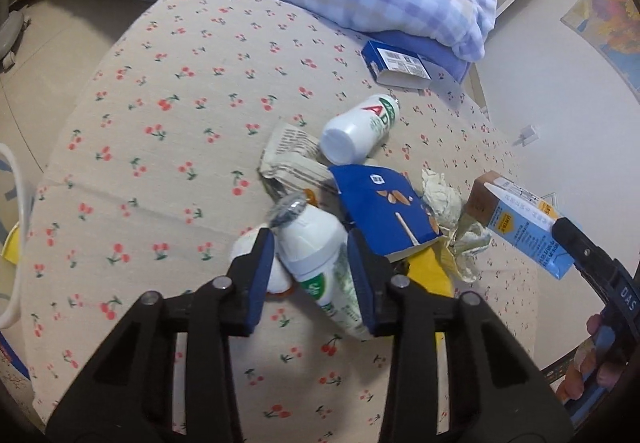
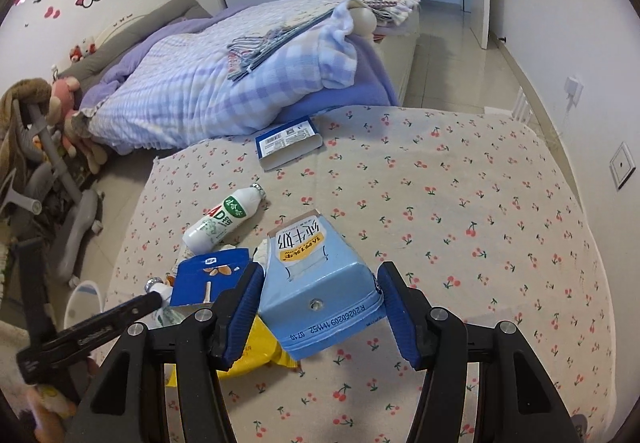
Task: Collect trash
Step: 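Grasp the white bottle with the left tool while the right tool grasps the light-blue carton, then carry the bottle and carton over the white bin and release both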
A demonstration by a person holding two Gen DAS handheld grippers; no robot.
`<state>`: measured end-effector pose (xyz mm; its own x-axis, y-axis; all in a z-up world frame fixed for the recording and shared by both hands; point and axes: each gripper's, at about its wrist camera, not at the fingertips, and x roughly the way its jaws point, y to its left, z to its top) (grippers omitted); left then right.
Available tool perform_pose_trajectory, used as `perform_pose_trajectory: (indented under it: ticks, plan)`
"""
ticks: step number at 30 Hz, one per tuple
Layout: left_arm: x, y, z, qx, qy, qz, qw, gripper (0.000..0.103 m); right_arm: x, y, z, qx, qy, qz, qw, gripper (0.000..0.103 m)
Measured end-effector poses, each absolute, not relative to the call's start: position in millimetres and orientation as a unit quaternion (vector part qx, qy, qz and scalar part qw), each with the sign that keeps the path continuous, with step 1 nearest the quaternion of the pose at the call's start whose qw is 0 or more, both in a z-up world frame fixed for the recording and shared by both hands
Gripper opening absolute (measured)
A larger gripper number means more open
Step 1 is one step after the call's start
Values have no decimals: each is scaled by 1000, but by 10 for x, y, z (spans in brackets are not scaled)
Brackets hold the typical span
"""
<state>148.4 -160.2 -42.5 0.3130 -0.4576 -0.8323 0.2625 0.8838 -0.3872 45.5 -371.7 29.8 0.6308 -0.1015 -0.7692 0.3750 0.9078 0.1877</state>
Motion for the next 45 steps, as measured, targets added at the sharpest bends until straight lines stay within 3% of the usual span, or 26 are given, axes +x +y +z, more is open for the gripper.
perform_pose_trajectory:
  ticks: [24, 45]
  plan:
    - [1415, -1862, -434, -68, 520, -215, 824, 38, -32, -3981, 356, 221, 399, -126, 881, 60]
    - [1196, -853, 158, -58, 435, -176, 881, 38, 212, -3301, 664, 227, 364, -48, 902, 60]
